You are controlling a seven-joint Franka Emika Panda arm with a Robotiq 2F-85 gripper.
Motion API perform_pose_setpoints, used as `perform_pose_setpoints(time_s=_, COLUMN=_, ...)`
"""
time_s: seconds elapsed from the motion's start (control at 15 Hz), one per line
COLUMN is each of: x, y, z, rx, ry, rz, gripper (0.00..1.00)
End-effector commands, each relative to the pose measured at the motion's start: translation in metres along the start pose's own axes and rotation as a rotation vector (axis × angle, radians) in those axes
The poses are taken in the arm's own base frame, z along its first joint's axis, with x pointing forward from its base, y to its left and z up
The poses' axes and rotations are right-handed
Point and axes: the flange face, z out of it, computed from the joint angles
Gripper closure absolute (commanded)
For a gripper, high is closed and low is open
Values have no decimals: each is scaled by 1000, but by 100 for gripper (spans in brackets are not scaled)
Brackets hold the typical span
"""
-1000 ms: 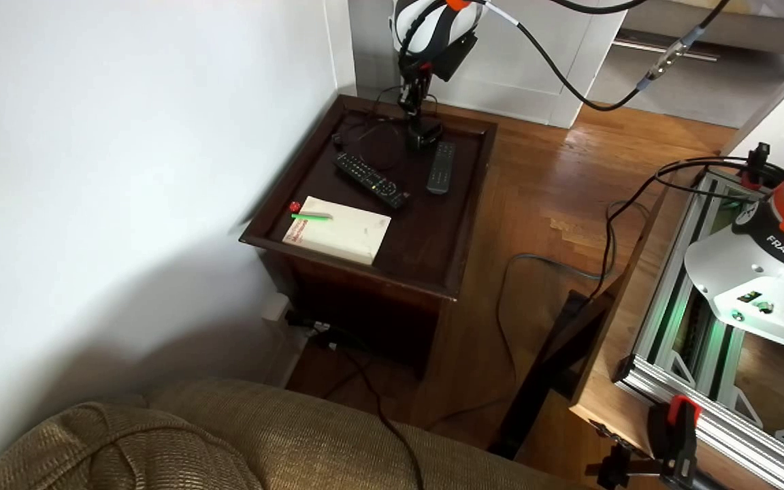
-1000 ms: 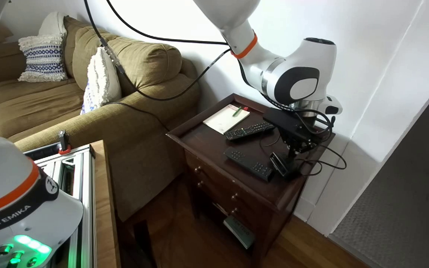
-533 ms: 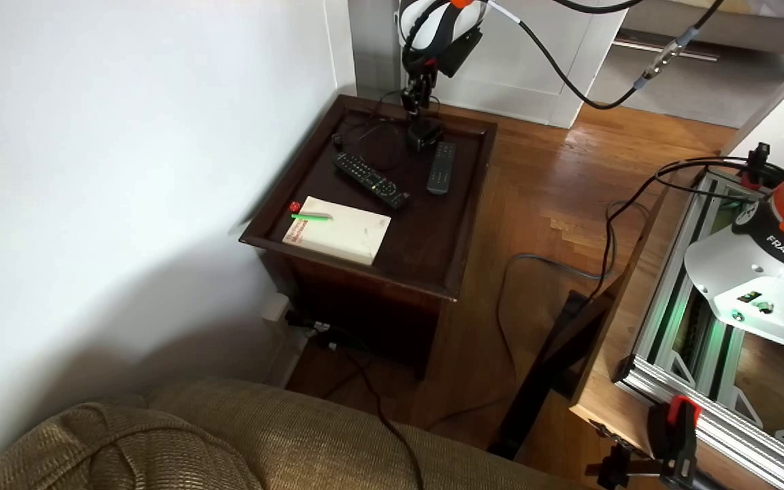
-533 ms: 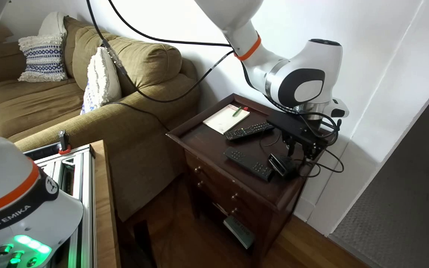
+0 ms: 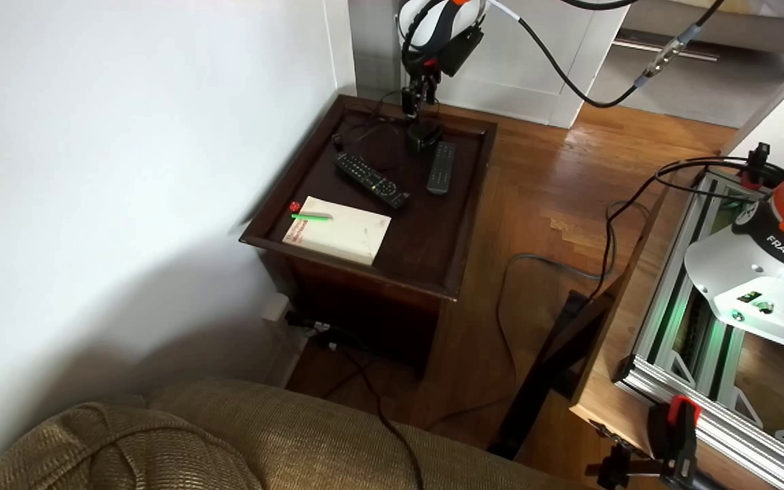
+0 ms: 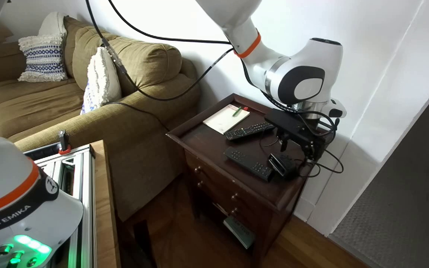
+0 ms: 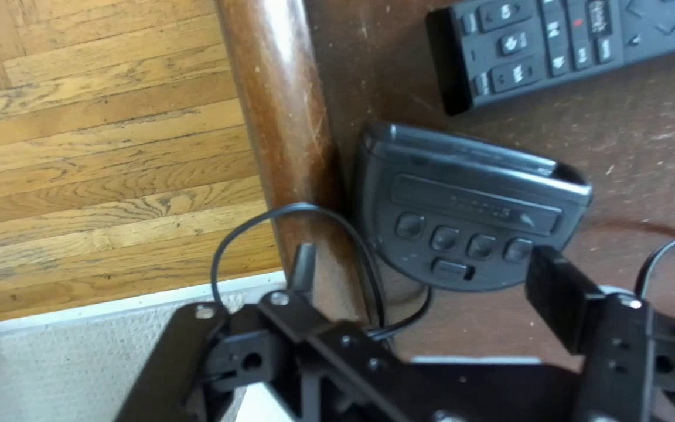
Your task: Move the black clock a little to the right
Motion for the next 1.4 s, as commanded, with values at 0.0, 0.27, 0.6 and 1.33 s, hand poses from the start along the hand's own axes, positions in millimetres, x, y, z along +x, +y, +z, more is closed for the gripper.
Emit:
perform_pose_setpoints(time_s=0.0, x=-15, y=-9, z=-19, rx=40, ry=-69, rz=46, gripper=0)
perform_pose_setpoints(time_s=0.27, x=-28, y=-18, z=-53, rx=100, ry=-20, rz=69, gripper=0)
perform_pose_setpoints(time_s=0.6, x=-53, y=-25, z=-94, rx=116, ry=69, rz=113, gripper=0)
perform_pose_setpoints(time_s=1.33, x=-64, y=-25, z=-112, rx=81, ry=128, rz=101, gripper=0)
